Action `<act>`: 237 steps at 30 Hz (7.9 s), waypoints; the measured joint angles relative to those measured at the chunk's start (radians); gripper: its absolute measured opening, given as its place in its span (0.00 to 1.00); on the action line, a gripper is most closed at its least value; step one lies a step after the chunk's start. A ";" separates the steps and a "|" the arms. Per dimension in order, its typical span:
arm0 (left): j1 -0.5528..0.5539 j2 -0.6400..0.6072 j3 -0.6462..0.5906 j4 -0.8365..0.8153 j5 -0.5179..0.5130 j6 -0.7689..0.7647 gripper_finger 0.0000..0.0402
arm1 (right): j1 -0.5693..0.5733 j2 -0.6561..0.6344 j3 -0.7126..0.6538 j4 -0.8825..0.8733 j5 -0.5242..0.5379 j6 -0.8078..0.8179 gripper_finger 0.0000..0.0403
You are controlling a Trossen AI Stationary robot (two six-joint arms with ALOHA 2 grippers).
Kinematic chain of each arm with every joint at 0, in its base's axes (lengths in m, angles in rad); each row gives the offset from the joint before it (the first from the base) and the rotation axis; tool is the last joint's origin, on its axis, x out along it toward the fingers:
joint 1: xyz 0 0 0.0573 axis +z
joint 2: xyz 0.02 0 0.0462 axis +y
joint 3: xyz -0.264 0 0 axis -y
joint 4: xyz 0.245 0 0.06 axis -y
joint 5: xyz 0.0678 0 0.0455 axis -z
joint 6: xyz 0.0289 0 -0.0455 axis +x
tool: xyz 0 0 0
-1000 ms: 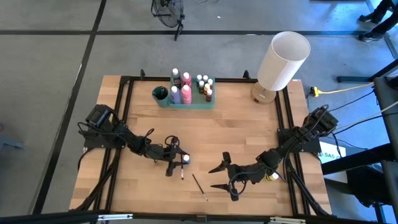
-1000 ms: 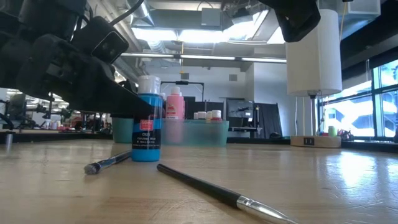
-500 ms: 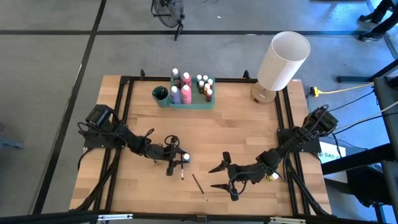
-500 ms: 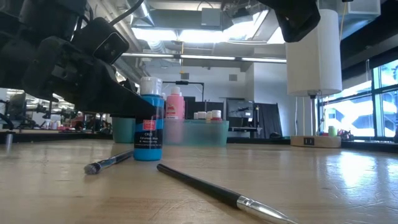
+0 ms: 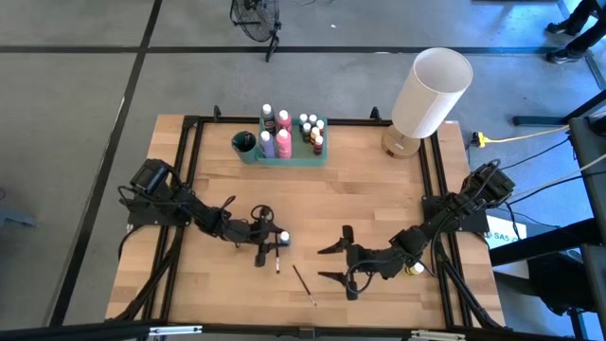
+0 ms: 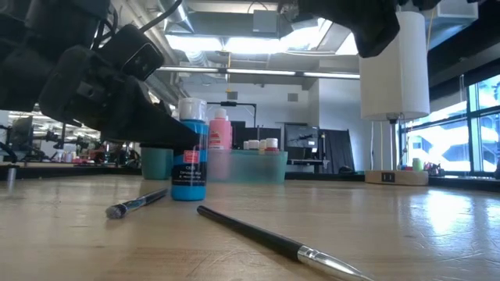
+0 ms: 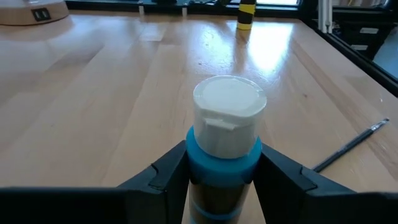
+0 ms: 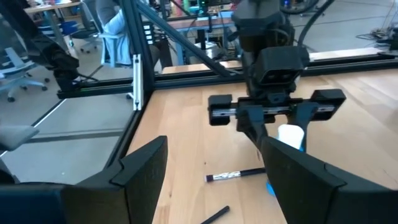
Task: Pick & Place Paint Supplies
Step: Put the small blue paint bottle into the green bin
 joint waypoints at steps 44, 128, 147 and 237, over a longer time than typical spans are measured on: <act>0.072 -0.220 0.683 -1.477 0.008 -0.091 0.37 | -0.106 0.000 0.057 -0.100 0.222 -0.240 0.66; 0.123 -0.220 0.684 -1.267 0.088 0.007 0.38 | -0.255 0.000 0.100 -0.171 -0.069 -0.214 0.29; 0.095 -0.222 0.684 -1.276 0.064 0.081 0.48 | -0.254 0.002 0.099 -0.214 -0.086 -0.196 0.29; -0.083 -0.221 0.501 -2.053 0.031 -0.422 0.49 | -0.800 0.156 0.790 -1.408 -0.049 0.069 0.29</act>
